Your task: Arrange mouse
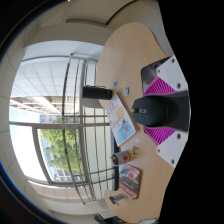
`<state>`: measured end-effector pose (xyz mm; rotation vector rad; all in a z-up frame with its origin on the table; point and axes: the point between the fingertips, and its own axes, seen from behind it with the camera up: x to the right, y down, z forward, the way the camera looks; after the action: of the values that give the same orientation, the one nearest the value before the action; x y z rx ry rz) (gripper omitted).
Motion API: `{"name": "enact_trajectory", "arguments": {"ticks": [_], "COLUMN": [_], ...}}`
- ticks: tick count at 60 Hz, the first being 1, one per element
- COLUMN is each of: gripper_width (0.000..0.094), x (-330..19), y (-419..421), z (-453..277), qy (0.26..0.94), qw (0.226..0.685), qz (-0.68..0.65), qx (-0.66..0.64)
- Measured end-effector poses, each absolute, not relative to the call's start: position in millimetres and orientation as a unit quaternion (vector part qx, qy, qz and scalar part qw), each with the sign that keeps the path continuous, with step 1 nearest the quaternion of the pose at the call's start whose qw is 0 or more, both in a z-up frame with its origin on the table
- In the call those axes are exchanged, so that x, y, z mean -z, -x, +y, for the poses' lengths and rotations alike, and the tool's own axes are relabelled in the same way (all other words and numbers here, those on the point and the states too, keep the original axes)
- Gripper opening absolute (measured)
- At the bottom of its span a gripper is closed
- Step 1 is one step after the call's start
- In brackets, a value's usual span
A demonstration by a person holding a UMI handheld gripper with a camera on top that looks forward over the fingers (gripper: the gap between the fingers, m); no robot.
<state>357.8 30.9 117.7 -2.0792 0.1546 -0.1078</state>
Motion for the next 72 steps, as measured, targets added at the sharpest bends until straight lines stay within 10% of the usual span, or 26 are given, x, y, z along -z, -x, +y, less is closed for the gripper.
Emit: {"name": "enact_trajectory", "arguments": {"ticks": [18,25,51,72], "gripper_width": [0.0533,0.0859,0.0846,0.0846], "x": [12,-5,-149,-192], "y": [-413,-417,-377,-342], "z": [29,21,-125,-224], "qy": [0.909,0.906,0.876,0.871], "qw": [0.408,0.415,0.468,0.476], "qz": [0.076,0.072,0.071,0.065], "qx": [0.025,0.038,0.095,0.106]}}
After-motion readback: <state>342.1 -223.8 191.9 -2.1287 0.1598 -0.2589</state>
